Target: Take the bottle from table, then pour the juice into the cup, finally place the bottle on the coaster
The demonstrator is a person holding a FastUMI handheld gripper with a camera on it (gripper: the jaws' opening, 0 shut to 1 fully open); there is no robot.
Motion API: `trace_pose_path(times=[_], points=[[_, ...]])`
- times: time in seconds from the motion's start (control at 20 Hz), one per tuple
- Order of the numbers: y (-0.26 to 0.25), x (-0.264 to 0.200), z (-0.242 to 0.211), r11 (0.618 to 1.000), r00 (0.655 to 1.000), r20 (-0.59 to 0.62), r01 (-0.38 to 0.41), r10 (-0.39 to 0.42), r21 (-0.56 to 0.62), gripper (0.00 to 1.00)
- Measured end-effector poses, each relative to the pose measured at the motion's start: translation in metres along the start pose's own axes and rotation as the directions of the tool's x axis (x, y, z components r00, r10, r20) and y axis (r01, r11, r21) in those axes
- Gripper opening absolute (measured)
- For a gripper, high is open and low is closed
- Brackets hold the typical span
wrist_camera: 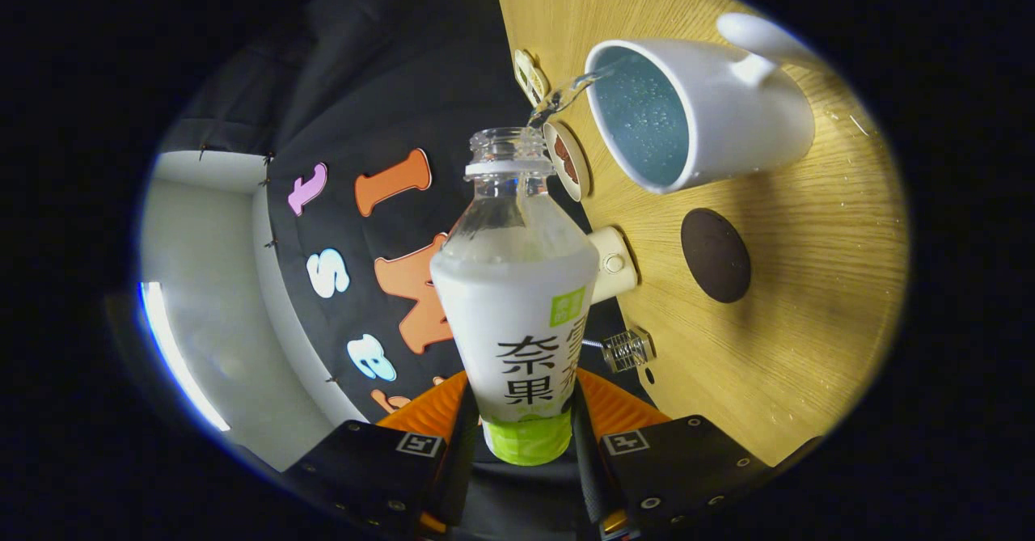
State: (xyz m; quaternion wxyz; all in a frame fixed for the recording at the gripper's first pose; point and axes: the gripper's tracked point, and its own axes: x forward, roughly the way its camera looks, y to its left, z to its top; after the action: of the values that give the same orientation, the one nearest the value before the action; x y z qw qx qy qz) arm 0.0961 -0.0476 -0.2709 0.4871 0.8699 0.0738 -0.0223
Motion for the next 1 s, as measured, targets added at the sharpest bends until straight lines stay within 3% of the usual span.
trace_pose_path(times=[1.0], points=[[0.0060,0.0037,-0.0033,0.992,1.000,0.006,-0.005,0.004,0.123,0.57]])
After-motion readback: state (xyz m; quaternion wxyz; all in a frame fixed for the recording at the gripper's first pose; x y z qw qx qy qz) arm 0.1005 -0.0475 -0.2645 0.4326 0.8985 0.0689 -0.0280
